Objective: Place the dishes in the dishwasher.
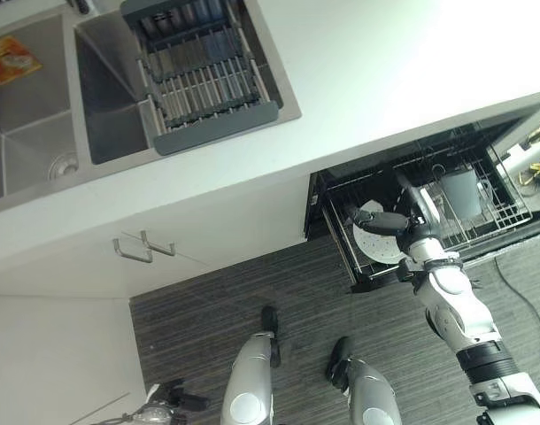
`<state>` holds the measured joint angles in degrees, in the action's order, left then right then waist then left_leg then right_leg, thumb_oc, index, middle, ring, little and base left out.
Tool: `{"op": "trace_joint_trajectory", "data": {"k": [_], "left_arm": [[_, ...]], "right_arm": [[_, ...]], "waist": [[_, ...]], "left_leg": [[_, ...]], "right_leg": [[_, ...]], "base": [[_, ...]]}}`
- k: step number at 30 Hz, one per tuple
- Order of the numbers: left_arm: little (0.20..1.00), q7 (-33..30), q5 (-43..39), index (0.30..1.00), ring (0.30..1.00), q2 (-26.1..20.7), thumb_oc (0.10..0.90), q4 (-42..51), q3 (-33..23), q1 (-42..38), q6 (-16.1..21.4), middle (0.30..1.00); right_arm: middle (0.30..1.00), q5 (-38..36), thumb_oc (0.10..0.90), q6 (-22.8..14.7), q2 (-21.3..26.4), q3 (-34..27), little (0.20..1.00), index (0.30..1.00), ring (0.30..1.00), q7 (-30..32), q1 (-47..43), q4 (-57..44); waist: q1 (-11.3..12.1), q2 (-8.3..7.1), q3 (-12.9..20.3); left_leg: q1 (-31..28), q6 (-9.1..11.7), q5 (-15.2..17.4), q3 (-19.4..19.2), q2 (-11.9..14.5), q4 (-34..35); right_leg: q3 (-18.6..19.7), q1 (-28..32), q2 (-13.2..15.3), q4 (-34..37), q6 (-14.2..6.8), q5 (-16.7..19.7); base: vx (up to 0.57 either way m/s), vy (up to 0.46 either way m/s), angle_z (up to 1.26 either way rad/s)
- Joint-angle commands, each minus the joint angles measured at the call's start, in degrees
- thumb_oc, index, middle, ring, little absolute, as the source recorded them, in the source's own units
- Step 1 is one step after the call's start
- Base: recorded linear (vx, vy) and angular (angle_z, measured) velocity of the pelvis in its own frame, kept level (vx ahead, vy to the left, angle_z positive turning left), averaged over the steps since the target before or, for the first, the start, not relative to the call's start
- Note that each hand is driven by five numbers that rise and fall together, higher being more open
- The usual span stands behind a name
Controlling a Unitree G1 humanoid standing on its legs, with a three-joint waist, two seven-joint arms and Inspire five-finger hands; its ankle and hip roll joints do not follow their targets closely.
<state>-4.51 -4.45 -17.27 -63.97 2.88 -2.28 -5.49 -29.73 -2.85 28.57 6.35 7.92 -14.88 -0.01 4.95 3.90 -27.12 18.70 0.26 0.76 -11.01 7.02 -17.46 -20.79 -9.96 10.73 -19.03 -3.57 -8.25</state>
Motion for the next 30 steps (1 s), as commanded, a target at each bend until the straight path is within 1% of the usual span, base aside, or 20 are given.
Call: {"op": "trace_joint_trajectory", "data": {"k": [1, 4, 6, 8, 9, 10, 12, 13, 14, 15, 16, 19, 21, 23, 24, 25, 27, 28, 29, 30], "left_arm": [[0.900, -1.8, -2.7, 0.900, 0.900, -1.7, 0.800, -1.8, 0.3, 6.8, 1.3, 0.900], [0.900, -2.0, -3.5, 0.900, 0.900, -0.6, 0.800, -2.6, -0.7, 8.0, 2.9, 0.900], [0.900, -2.1, -3.8, 0.900, 0.900, -0.2, 0.800, -3.0, -1.1, 8.3, 3.3, 0.900], [0.900, -1.8, -4.1, 0.900, 0.900, 0.3, 0.800, -4.0, -1.5, 8.6, 4.0, 0.900], [0.900, -1.7, -4.2, 0.900, 0.900, 0.6, 0.800, -4.3, -1.8, 8.8, 4.0, 0.900], [0.900, -1.6, -4.3, 0.900, 0.900, 0.9, 0.800, -4.6, -2.2, 8.8, 4.2, 0.900], [0.900, -1.7, -5.0, 0.900, 0.900, 1.2, 0.800, -4.4, -2.4, 8.8, 4.4, 0.900], [0.900, -1.6, -5.1, 0.900, 0.900, 1.2, 0.800, -4.3, -2.6, 8.7, 4.4, 0.900], [0.900, -1.4, -5.1, 0.900, 0.900, 1.1, 0.800, -4.2, -2.8, 8.6, 4.3, 0.900], [0.900, -1.3, -5.1, 0.900, 0.900, 1.0, 0.800, -4.2, -2.7, 8.7, 4.0, 0.900], [0.900, -1.3, -5.1, 0.900, 0.900, 1.1, 0.800, -4.3, -2.6, 8.9, 3.9, 0.900], [0.900, -1.8, -5.3, 0.900, 0.900, 1.2, 0.800, -5.4, -2.1, 8.9, 4.5, 0.900], [0.900, -2.1, -5.9, 0.900, 0.900, 1.2, 0.800, -6.6, -1.5, 8.1, 5.0, 0.900], [0.900, -2.2, -6.5, 0.900, 0.900, 1.2, 0.800, -6.7, -0.7, 7.2, 4.6, 0.900], [0.900, -3.0, -8.1, 0.900, 0.900, 1.4, 0.800, -6.4, 1.0, 6.1, 4.0, 0.900], [0.900, -3.3, -9.0, 0.900, 0.900, 1.6, 0.800, -6.1, 2.0, 5.7, 3.4, 0.900], [0.900, -3.4, -10.0, 0.900, 0.900, 1.7, 0.800, -5.7, 3.2, 5.1, 2.5, 0.900], [0.900, -3.4, -10.4, 0.900, 0.900, 1.9, 0.800, -5.6, 3.7, 5.0, 2.5, 0.900], [0.900, -4.1, -13.4, 0.900, 0.900, 2.9, 0.800, -5.1, 5.1, 4.8, 2.4, 0.900], [0.900, -4.2, -14.3, 0.900, 0.900, 3.2, 0.800, -4.7, 5.5, 4.8, 2.0, 0.900]], "right_arm": [[0.900, 2.9, 0.800, -11.9, 2.7, -5.1, 0.900, 0.900, 0.900, 3.4, -3.4, -4.6], [0.900, 11.0, 0.800, -16.6, 3.4, -9.9, 0.900, 0.900, 0.900, 8.4, 0.8, -9.1], [0.900, 14.3, 0.800, -19.3, 4.0, -12.0, 0.900, 0.900, 0.900, 12.7, 2.1, -10.4], [0.900, 16.5, 0.800, -23.2, 4.4, -15.5, 0.900, 0.900, 0.900, 20.5, 3.9, -11.8], [0.900, 18.3, 0.800, -26.7, 4.0, -18.8, 0.900, 0.900, 0.900, 27.0, 5.7, -11.8], [0.900, 19.4, 0.800, -28.6, 3.6, -21.4, 0.900, 0.900, 0.900, 32.7, 7.3, -11.2], [0.900, 19.6, 0.800, -32.5, 2.4, -25.1, 0.900, 0.900, 0.900, 41.0, 9.8, -9.0], [0.900, 22.6, 0.800, -33.6, 1.6, -26.9, 0.900, 0.900, 0.900, 44.7, 10.9, -6.7], [0.900, 27.9, 0.800, -34.5, 1.0, -28.5, 0.900, 0.900, 0.900, 50.4, 12.1, -3.0], [0.900, 27.8, 0.800, -35.3, 0.5, -29.2, 0.900, 0.900, 0.900, 51.9, 12.8, -0.6], [0.900, 26.5, 0.800, -36.7, -0.6, -29.9, 0.900, 0.900, 0.900, 52.7, 13.4, 3.1], [0.900, 25.4, 0.800, -38.6, -2.1, -31.2, 0.900, 0.900, 0.900, 55.1, 14.3, 11.5], [0.900, 22.1, 0.800, -40.8, -3.3, -31.6, 0.900, 0.900, 0.900, 56.2, 14.6, 18.8], [0.900, 17.1, 0.800, -42.5, -3.9, -31.7, 0.900, 0.900, 0.900, 53.7, 14.4, 24.0], [0.900, 9.7, 0.800, -43.9, -4.5, -31.1, 0.900, 0.900, 0.900, 47.9, 13.5, 30.9], [0.900, 5.8, 0.800, -43.3, -5.0, -29.5, 0.900, 0.900, 0.900, 44.5, 12.6, 33.6], [0.900, 2.5, 0.800, -42.3, -5.4, -27.0, 0.900, 0.900, 0.900, 41.2, 10.8, 37.6], [0.900, 2.7, 0.800, -42.5, -5.3, -25.9, 0.900, 0.900, 0.900, 40.9, 10.1, 39.2], [0.900, 10.2, 0.800, -40.8, -5.0, -21.0, 0.900, 0.900, 0.900, 43.1, 7.6, 41.2], [0.900, 11.6, 0.800, -38.9, -4.7, -19.2, 0.900, 0.900, 0.900, 42.8, 6.7, 41.2]], "waist": [[-0.7, -1.61, 1.9], [-2.4, -1.68, 2.1], [-3.1, -1.80, 2.1], [-4.0, -2.10, 2.0], [-4.7, -2.30, 2.1], [-5.4, -2.39, 2.1], [-6.3, -2.31, 2.1], [-6.6, -2.25, 2.1], [-7.0, -2.09, 2.1], [-7.2, -1.98, 2.1], [-7.3, -1.89, 2.2], [-7.3, -1.92, 2.5], [-7.3, -1.80, 2.7], [-7.1, -1.54, 2.6], [-6.6, -1.23, 2.1], [-6.2, -1.44, 1.7], [-5.5, -1.56, 1.1], [-5.2, -1.62, 0.9], [-4.2, -1.67, 0.3], [-3.9, -1.65, 0.1]], "left_leg": [[-2.9, 1.6, 6.8, -2.2, 1.5, 0.3], [-2.8, 1.6, 7.3, -3.2, 1.7, 0.3], [-2.8, 1.5, 7.6, -3.6, 1.8, 0.3], [-2.9, 1.5, 8.0, -4.3, 1.9, 0.3], [-2.8, 1.4, 8.3, -4.5, 1.8, 0.3], [-2.6, 1.3, 8.6, -4.7, 1.7, 0.3], [-2.3, 1.3, 8.9, -5.1, 1.7, 0.3], [-2.2, 1.3, 9.0, -5.1, 1.6, 0.3], [-2.0, 1.2, 9.1, -5.3, 1.6, 0.3], [-2.0, 1.1, 9.2, -5.4, 1.6, 0.3], [-2.0, 0.9, 9.4, -5.4, 1.3, 0.3], [-2.2, 0.7, 9.6, -5.5, 1.0, 0.3], [-2.2, 0.7, 9.8, -5.6, 0.9, 0.3], [-2.2, 0.6, 9.8, -5.5, 0.8, 0.3], [-2.3, 0.4, 9.5, -5.3, 0.2, 0.3], [-3.2, 0.6, 10.3, -4.9, -0.7, 0.3], [-3.5, 0.5, 9.9, -5.0, -1.2, 0.3], [-3.6, 0.4, 9.7, -4.9, -1.5, 0.3], [-3.3, 0.0, 10.3, -4.6, -1.9, -1.2], [-2.7, -0.1, 10.8, -4.5, -1.7, -2.6]], "right_leg": [[1.4, 2.1, -0.1, 1.8, -1.8, -2.4], [2.3, 1.2, 0.1, 1.8, -2.2, -2.4], [2.7, 0.8, 0.2, 1.8, -2.3, -2.4], [3.3, 0.2, 0.2, 1.8, -2.6, -2.4], [3.9, -0.3, 0.1, 1.8, -2.8, -2.4], [4.2, -0.7, 0.1, 1.8, -3.0, -2.4], [4.6, -1.3, 0.0, 1.8, -3.1, -2.5], [4.8, -1.5, 0.0, 1.8, -3.1, -2.5], [4.9, -1.7, -0.1, 1.8, -3.1, -2.6], [4.9, -1.8, -0.1, 1.8, -3.1, -2.6], [5.0, -1.8, -0.1, 1.8, -3.2, -2.7], [5.0, -1.6, 0.0, 1.8, -3.1, -2.8], [4.9, -1.6, 0.0, 1.8, -2.8, -2.9], [4.7, -1.6, 0.0, 1.8, -2.5, -2.9], [4.4, -2.3, 0.2, 0.5, -1.7, -3.4], [5.0, -2.3, 0.7, -1.3, -1.6, -5.2], [4.9, -3.0, 1.1, -3.0, -0.9, -5.9], [4.9, -3.3, 1.2, -3.9, -0.5, -6.1], [4.6, -4.5, 1.5, -7.2, 0.4, -7.5], [4.5, -5.0, 1.7, -8.7, 0.8, -8.1]], "base": [[-0.01, 0.050, -0.11], [-0.04, 0.070, -0.14], [-0.03, 0.043, -0.24], [-0.03, 0.040, -0.17], [-0.04, 0.037, -0.09], [-0.04, 0.040, -0.15], [-0.04, 0.040, -0.25], [-0.03, 0.038, -0.16], [-0.03, 0.026, -0.06], [0.00, 0.000, 0.00], [0.01, -0.008, -0.03], [0.03, -0.016, -0.08], [0.02, -0.001, -0.08], [0.00, 0.014, 0.02], [0.06, 0.028, 0.03], [0.04, 0.023, 0.00], [0.00, -0.005, 0.07], [-0.05, -0.018, 0.08], [-0.04, -0.009, 0.04], [-0.03, 0.016, 0.13]]}}
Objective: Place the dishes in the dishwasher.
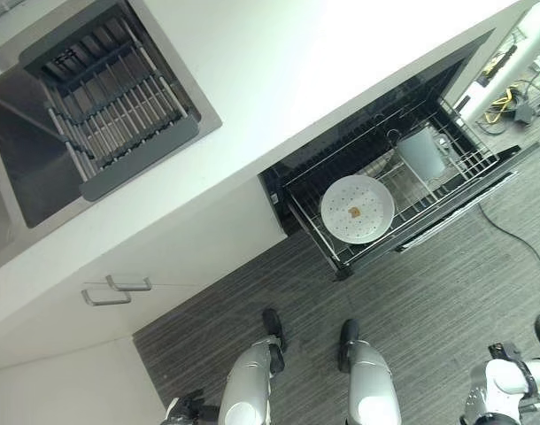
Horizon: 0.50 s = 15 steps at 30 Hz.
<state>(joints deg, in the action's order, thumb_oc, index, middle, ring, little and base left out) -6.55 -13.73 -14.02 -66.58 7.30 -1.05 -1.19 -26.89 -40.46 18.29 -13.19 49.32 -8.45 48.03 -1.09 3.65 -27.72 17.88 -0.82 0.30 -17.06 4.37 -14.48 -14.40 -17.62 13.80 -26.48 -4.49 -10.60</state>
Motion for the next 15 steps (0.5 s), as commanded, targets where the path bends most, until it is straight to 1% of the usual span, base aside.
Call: {"op": "trace_joint_trajectory", "data": {"k": [1, 2, 3, 4, 5, 6, 9, 10, 12, 13, 14, 15], "left_arm": [[0.900, -2.8, -5.9, 0.900, 0.900, 0.3, 0.800, -1.8, 1.5, 3.8, -2.6, 0.900], [0.900, -2.9, -5.9, 0.900, 0.900, 0.4, 0.800, -1.7, 1.4, 4.0, -2.7, 0.900], [0.900, -2.9, -6.0, 0.900, 0.900, 0.4, 0.800, -1.7, 1.4, 4.1, -2.8, 0.900], [0.900, -2.9, -6.0, 0.900, 0.900, 0.2, 0.800, -1.9, 1.4, 4.6, -3.3, 0.900], [0.900, -2.8, -6.0, 0.900, 0.900, 0.2, 0.800, -1.9, 1.4, 4.6, -3.4, 0.900], [0.900, -2.6, -5.6, 0.900, 0.900, -0.1, 0.800, -2.2, 1.2, 4.9, -3.4, 0.900], [0.900, -2.0, -4.3, 0.900, 0.900, -0.8, 0.800, -2.2, 0.9, 5.2, -3.7, 0.900], [0.900, -1.7, -3.8, 0.900, 0.900, -1.2, 0.800, -2.1, 0.7, 5.3, -3.7, 0.900], [0.900, -1.2, -3.0, 0.900, 0.900, -1.6, 0.800, -1.9, 0.5, 5.6, -3.5, 0.900], [0.900, -1.2, -3.0, 0.900, 0.900, -1.6, 0.800, -1.9, 0.5, 5.6, -3.5, 0.900], [0.900, -2.0, -2.5, 0.900, 0.900, -1.1, 0.800, -0.5, 0.7, 6.0, -4.4, 0.900], [0.900, -2.6, -2.6, 0.900, 0.900, -1.0, 0.800, 0.0, 0.8, 6.0, -5.2, 0.900]], "right_arm": [[0.900, 11.0, 0.800, 1.3, 6.3, 2.7, 0.900, 0.900, 0.900, 0.9, -1.1, -6.4], [0.900, 11.5, 0.800, 2.5, 6.9, 3.8, 0.900, 0.900, 0.900, 0.1, -1.8, -6.0], [0.900, 11.7, 0.800, 2.7, 7.1, 4.4, 0.900, 0.900, 0.900, 0.0, -2.2, -5.7], [0.900, 13.8, 0.800, 5.5, 8.3, 6.8, 0.900, 0.900, 0.900, -2.1, -3.9, -4.4], [0.900, 14.2, 0.800, 5.7, 8.4, 7.1, 0.900, 0.900, 0.900, -2.4, -4.1, -4.3], [0.900, 14.8, 0.800, 7.3, 9.2, 8.1, 0.900, 0.900, 0.900, -3.5, -5.1, -3.6], [0.900, 16.5, 0.800, 10.7, 11.4, 10.9, 0.900, 0.900, 0.900, -7.2, -7.7, -2.9], [0.900, 17.3, 0.800, 12.3, 12.5, 12.3, 0.900, 0.900, 0.900, -8.3, -9.2, -3.3], [0.900, 17.5, 0.800, 13.7, 13.8, 13.9, 0.900, 0.900, 0.900, -9.3, -11.1, -3.9], [0.900, 17.5, 0.800, 13.7, 13.8, 13.9, 0.900, 0.900, 0.900, -9.3, -11.1, -3.9], [0.900, 19.0, 0.800, 16.2, 14.8, 15.6, 0.900, 0.900, 0.900, -10.0, -12.8, -6.3], [0.900, 18.8, 0.800, 17.4, 15.3, 16.5, 0.900, 0.900, 0.900, -10.7, -13.6, -7.4]], "waist": [[2.7, -1.27, 0.6], [3.0, -1.21, 0.6], [3.1, -1.15, 0.6], [4.0, -0.90, 0.7], [4.1, -0.89, 0.7], [4.5, -0.80, 0.7], [5.8, -0.62, 0.8], [6.4, -0.57, 0.8], [7.3, -0.40, 0.9], [7.3, -0.40, 0.9], [8.3, -0.15, 0.7], [8.6, -0.23, 0.7]], "left_leg": [[-1.0, 0.7, 12.0, 2.1, 1.0, -7.5], [-0.5, 0.6, 12.3, 2.4, 1.0, -8.4], [-0.3, 0.6, 12.5, 2.5, 1.0, -8.8], [0.4, 0.3, 13.0, 3.2, 0.9, -10.1], [0.5, 0.3, 13.1, 3.3, 0.8, -10.3], [0.8, 0.2, 13.2, 3.7, 0.7, -10.9], [1.8, -0.1, 13.4, 4.6, 0.2, -11.7], [2.3, -0.3, 13.4, 5.1, -0.1, -12.0], [2.9, -0.5, 13.3, 5.7, -0.5, -12.1], [2.9, -0.5, 13.3, 5.7, -0.5, -12.1], [2.9, -1.1, 13.1, 6.6, -1.1, -12.3], [2.5, -1.3, 13.1, 6.7, -1.2, -12.2]], "right_leg": [[-2.2, 1.7, -1.0, -3.7, 2.5, -6.8], [-2.3, 1.3, -0.8, -5.0, 2.8, -7.3], [-2.3, 1.1, -0.6, -5.6, 2.9, -7.6], [-2.6, 0.3, 0.0, -8.0, 3.6, -8.6], [-2.6, 0.2, 0.1, -8.3, 3.6, -8.7], [-2.8, -0.3, 0.4, -9.5, 3.8, -9.1], [-3.2, -1.4, 1.3, -11.6, 4.0, -9.6], [-3.5, -2.2, 1.7, -12.6, 4.1, -9.9], [-3.8, -2.9, 2.0, -13.6, 4.2, -10.1], [-3.8, -2.9, 2.0, -13.6, 4.2, -10.1], [-3.8, -3.4, 2.5, -15.1, 3.7, -10.0], [-3.6, -3.4, 2.6, -15.6, 3.6, -10.0]], "base": [[-0.01, 0.037, 0.14], [0.01, 0.039, 0.12], [0.04, 0.047, 0.22], [0.04, 0.039, 0.27], [0.06, 0.042, 0.30], [0.04, 0.021, 0.18], [0.03, 0.018, 0.28], [0.02, 0.021, 0.26], [0.01, 0.021, 0.27], [0.07, 0.061, 0.30], [0.10, 0.069, 0.19], [0.13, 0.085, 0.05]]}}
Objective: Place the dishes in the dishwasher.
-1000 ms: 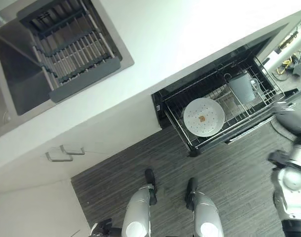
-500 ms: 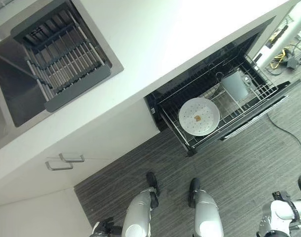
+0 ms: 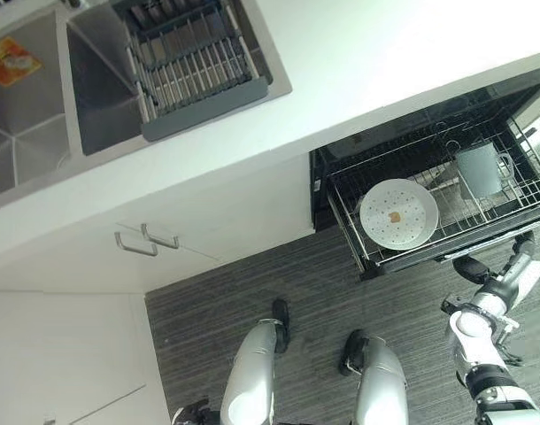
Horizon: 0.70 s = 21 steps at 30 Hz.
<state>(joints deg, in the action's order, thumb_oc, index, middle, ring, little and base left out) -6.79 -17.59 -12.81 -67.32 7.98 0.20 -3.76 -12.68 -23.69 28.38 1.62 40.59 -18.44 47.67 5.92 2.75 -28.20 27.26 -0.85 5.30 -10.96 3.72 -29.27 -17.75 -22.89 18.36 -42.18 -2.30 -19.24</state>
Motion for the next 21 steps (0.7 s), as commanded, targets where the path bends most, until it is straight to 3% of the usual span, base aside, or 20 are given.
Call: {"op": "trace_joint_trajectory", "data": {"k": [1, 6, 13, 19, 21], "left_arm": [[0.900, -2.8, 1.1, 0.900, 0.900, -2.1, 0.800, 1.4, 0.1, 4.5, -3.6, 0.900], [0.900, -2.1, -0.2, 0.900, 0.900, -3.3, 0.800, 3.5, 0.9, -0.5, -8.7, 0.900], [0.900, 1.8, -4.1, 0.900, 0.900, -4.8, 0.800, 2.9, 2.1, -5.2, -12.7, 0.900], [0.900, 5.1, -7.6, 0.900, 0.900, -6.1, 0.800, 3.1, 3.0, -7.1, -11.5, 0.900], [0.900, 7.0, -7.5, 0.900, 0.900, -6.5, 0.800, 3.3, 3.1, -7.3, -10.9, 0.900]], "right_arm": [[0.900, 4.5, 0.800, 1.6, 5.6, 2.5, 0.900, 0.900, 0.900, -2.3, -4.5, -8.1], [0.900, 3.7, 0.800, 5.2, 8.8, 7.0, 0.900, 0.900, 0.900, -6.1, -12.0, -10.2], [0.900, 3.3, 0.800, 4.9, 10.4, 11.1, 0.900, 0.900, 0.900, -9.9, -20.4, -6.9], [0.900, 2.6, 0.800, 4.8, 13.2, 14.2, 0.900, 0.900, 0.900, -13.0, -28.7, -2.3], [0.900, 6.0, 0.800, 5.5, 14.3, 15.4, 0.900, 0.900, 0.900, -15.8, -31.1, -1.2]], "waist": [[1.9, 0.60, 1.1], [3.1, -0.24, 1.1], [4.7, -1.14, 0.9], [7.3, -2.48, 0.6], [8.2, -3.13, 0.7]], "left_leg": [[-7.0, -1.4, 8.0, 0.8, -0.6, 2.7], [-7.5, -1.7, 7.0, 1.1, -0.8, 4.2], [-8.5, -1.5, 5.1, 1.8, -0.8, 7.3], [-7.9, -1.2, 3.7, 2.8, -0.4, 9.5], [-7.9, -1.0, 3.5, 3.1, -0.4, 10.1]], "right_leg": [[-0.2, 1.8, -1.9, -0.3, 1.4, -1.4], [-0.4, 1.5, -1.7, -0.3, 0.2, -0.5], [-1.6, 3.1, -2.1, 2.3, -1.2, 1.6], [-4.0, 4.7, -2.9, 5.0, -1.8, 3.0], [-4.8, 5.4, -3.2, 5.8, -1.9, 3.3]], "base": [[0.10, 0.053, 0.00], [0.05, 0.039, 0.04], [0.04, 0.003, 0.13], [0.02, -0.071, 0.18], [0.04, -0.115, 0.23]]}}
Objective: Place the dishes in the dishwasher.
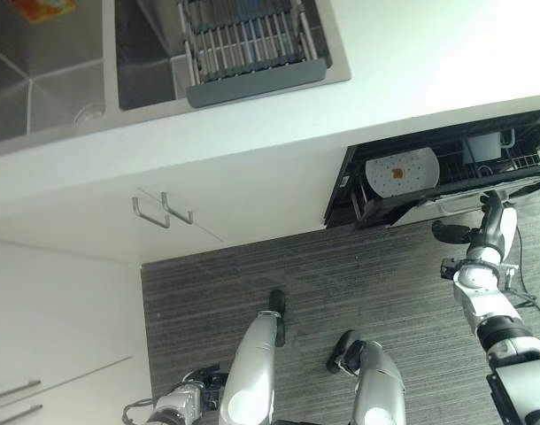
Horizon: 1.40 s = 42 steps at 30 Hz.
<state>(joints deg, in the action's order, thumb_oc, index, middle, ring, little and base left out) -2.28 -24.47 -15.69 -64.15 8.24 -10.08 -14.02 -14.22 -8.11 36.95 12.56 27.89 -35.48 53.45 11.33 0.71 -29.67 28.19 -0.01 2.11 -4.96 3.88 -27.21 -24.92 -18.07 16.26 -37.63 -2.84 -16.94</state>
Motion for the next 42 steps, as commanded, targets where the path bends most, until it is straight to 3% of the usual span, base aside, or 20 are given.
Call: {"op": "trace_joint_trajectory", "data": {"k": [1, 2, 6, 15, 19, 22, 24, 25, 26, 28, 37, 42], "left_arm": [[0.900, 2.2, -1.1, 0.900, 0.900, -4.2, 0.800, 0.8, 3.4, 2.8, -0.2, 0.900], [0.900, 2.1, -1.3, 0.900, 0.900, -5.5, 0.800, 1.2, 3.6, 2.8, 1.0, 0.900], [0.900, 2.5, 0.3, 0.900, 0.900, -8.0, 0.800, 2.2, 3.6, 2.9, 3.7, 0.900], [0.900, 3.0, 3.2, 0.900, 0.900, -10.7, 0.800, 3.9, 2.8, 4.0, 3.3, 0.900], [0.900, 0.8, 3.6, 0.900, 0.900, -10.4, 0.800, 4.1, 2.0, 5.3, 6.1, 0.900], [0.900, -1.5, 6.6, 0.900, 0.900, -10.9, 0.800, 3.9, 0.2, 6.9, 12.4, 0.900], [0.900, 0.6, 7.5, 0.900, 0.900, -12.7, 0.800, 2.9, -2.6, 8.0, 16.4, 0.900], [0.900, 0.7, 7.8, 0.900, 0.900, -13.1, 0.800, 2.8, -3.3, 8.1, 17.4, 0.900], [0.900, 0.9, 7.7, 0.900, 0.900, -14.1, 0.800, 3.8, -5.4, 8.2, 17.6, 0.900], [0.900, -0.3, 7.6, 0.900, 0.900, -15.2, 0.800, 5.8, -8.0, 8.9, 17.8, 0.900], [0.900, -3.7, 9.9, 0.900, 0.900, -15.6, 0.800, 10.1, -15.7, 13.0, 21.8, 0.900], [0.900, -0.6, 5.0, 0.900, 0.900, -13.3, 0.800, 11.1, -16.6, 13.1, 21.4, 0.900]], "right_arm": [[0.900, 9.7, 0.800, -9.7, 7.0, 6.7, 0.900, 0.900, 0.900, -4.7, -16.1, -6.1], [0.900, 7.4, 0.800, -8.5, 8.6, 10.2, 0.900, 0.900, 0.900, -7.6, -19.3, -5.3], [0.900, 2.7, 0.800, -5.4, 10.3, 13.7, 0.900, 0.900, 0.900, -12.6, -25.4, -1.5], [0.900, -1.8, 0.800, -0.1, 11.7, 14.1, 0.900, 0.900, 0.900, -15.2, -32.4, 1.9], [0.900, -3.1, 0.800, 0.7, 10.6, 12.9, 0.900, 0.900, 0.900, -16.3, -29.9, 1.6], [0.900, -2.2, 0.800, -1.6, 8.6, 10.5, 0.900, 0.900, 0.900, -17.4, -21.0, -0.8], [0.900, -0.4, 0.800, -4.8, 8.8, 8.4, 0.900, 0.900, 0.900, -19.3, -13.0, -3.0], [0.900, -0.3, 0.800, -5.0, 8.8, 7.8, 0.900, 0.900, 0.900, -20.1, -11.5, -3.5], [0.900, 2.1, 0.800, -6.8, 7.7, 5.3, 0.900, 0.900, 0.900, -21.3, -3.8, -6.4], [0.900, 4.7, 0.800, -7.4, 4.9, 1.9, 0.900, 0.900, 0.900, -20.7, 6.5, -10.7], [0.900, 10.6, 0.800, -8.3, -4.6, -2.5, 0.900, 0.900, 0.900, -21.4, 28.9, -12.3], [0.900, 10.5, 0.800, -7.5, -8.7, -2.9, 0.900, 0.900, 0.900, -21.8, 34.5, -9.5]], "waist": [[3.6, -1.58, 2.1], [4.7, -2.67, 2.1], [7.3, -5.14, 2.2], [10.0, -6.22, 2.6], [10.2, -6.46, 3.1], [9.2, -5.55, 4.0], [7.3, -3.38, 4.8], [6.9, -2.88, 5.0], [4.8, -1.04, 5.8], [2.4, 0.40, 6.9], [-2.9, 1.08, 11.9], [-5.4, 1.14, 14.6]], "left_leg": [[-8.5, -1.7, 6.3, -2.8, -0.5, 8.4], [-8.3, -1.4, 5.9, -2.4, -0.1, 8.9], [-8.3, -0.6, 5.0, -2.3, 1.1, 10.0], [-6.9, 0.5, 4.2, -2.4, 2.2, 10.0], [-7.3, 0.6, 4.4, -2.8, 2.5, 10.0], [-8.3, 1.0, 5.0, -3.3, 2.9, 10.0], [-9.1, 1.3, 5.1, -4.1, 3.1, 10.0], [-9.2, 1.3, 5.1, -4.4, 3.1, 10.0], [-9.9, 1.7, 4.9, -5.3, 3.4, 10.0], [-10.3, 2.1, 4.7, -6.6, 3.8, 10.0], [-13.6, 2.9, 5.9, -9.1, 4.7, 10.0], [-15.6, 2.9, 7.1, -10.0, 4.8, 10.0]], "right_leg": [[1.5, 1.3, -1.6, 2.5, -1.3, 1.5], [0.1, 2.5, -2.2, 3.8, -1.3, 2.0], [-2.7, 6.5, -3.7, 7.8, -1.4, 2.9], [-5.4, 11.5, -5.7, 12.5, -1.3, 2.9], [-5.8, 13.5, -6.3, 14.6, -1.2, 2.9], [-5.9, 16.0, -6.3, 18.0, -1.4, 3.0], [-5.6, 16.7, -5.6, 19.5, -2.0, 3.2], [-5.5, 16.8, -5.5, 19.7, -2.1, 3.2], [-4.8, 17.2, -4.6, 20.4, -2.6, 3.3], [-3.8, 17.3, -3.4, 20.4, -3.2, 3.0], [-2.5, 17.8, -1.1, 20.4, -4.6, 3.5], [-1.1, 18.0, -1.1, 20.4, -4.9, 3.7]], "base": [[0.06, -0.235, 0.29], [0.07, -0.281, 0.42], [0.11, -0.207, 0.33], [0.04, -0.073, 0.09], [-0.05, -0.017, 0.02], [-0.14, 0.110, 0.03], [-0.15, 0.275, 0.08], [-0.14, 0.385, 0.10], [-0.13, 0.359, 0.01], [-0.12, 0.285, -0.01], [-0.05, 0.041, -0.14], [-0.02, 0.018, -0.10]]}}
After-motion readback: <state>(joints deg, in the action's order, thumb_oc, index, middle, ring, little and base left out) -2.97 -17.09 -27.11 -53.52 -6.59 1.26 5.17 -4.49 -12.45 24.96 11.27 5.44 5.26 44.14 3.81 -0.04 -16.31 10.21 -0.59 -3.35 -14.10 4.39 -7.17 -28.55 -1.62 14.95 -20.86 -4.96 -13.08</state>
